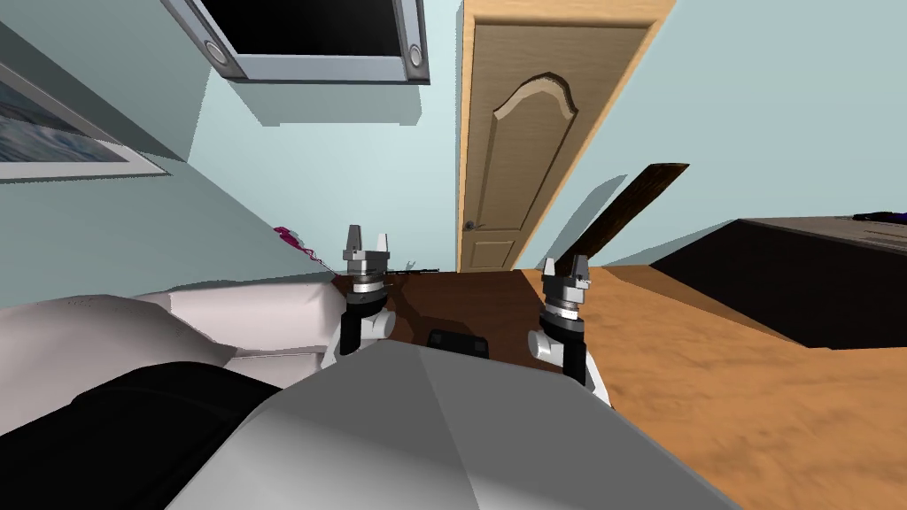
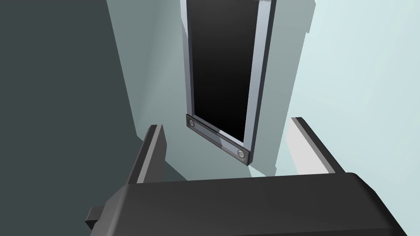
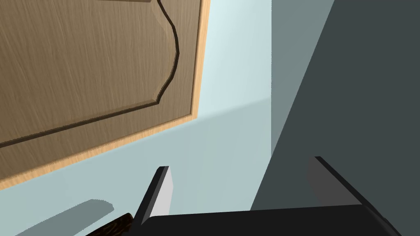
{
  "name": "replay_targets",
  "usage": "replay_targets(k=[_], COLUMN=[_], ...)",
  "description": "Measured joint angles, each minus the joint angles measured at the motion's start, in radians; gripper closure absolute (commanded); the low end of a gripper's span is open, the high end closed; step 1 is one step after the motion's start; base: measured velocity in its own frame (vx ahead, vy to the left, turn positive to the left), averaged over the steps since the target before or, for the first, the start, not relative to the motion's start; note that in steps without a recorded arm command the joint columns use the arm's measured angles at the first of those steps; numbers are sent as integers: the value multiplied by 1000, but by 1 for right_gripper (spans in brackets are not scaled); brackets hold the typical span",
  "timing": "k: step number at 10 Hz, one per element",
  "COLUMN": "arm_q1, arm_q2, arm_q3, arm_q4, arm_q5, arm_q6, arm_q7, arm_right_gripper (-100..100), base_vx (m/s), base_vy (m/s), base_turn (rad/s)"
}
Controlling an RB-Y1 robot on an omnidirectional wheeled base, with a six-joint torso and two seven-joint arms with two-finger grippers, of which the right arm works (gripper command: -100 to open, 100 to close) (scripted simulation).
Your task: Pull the door open
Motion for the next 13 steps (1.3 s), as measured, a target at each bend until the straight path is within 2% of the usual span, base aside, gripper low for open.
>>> replay_targets(k=[4, 9, 11, 13], arm_q1=[-25, -50, -78, -87], arm_q2=[-24, -51, -61, -74], arm_q3=[-8, -17, -22, -27], arm_q4=[95, 189, 243, 288], arm_q5=[20, 43, 54, 63], arm_q6=[-16, -27, -27, -38], arm_q7=[-27, -60, -71, -86], arm_right_gripper=[-100, -100, -100, -100], base_vx=[130, 94, 111, 104], base_vy=[45, 41, 40, 41], base_turn=[29, 25, 26, 27])
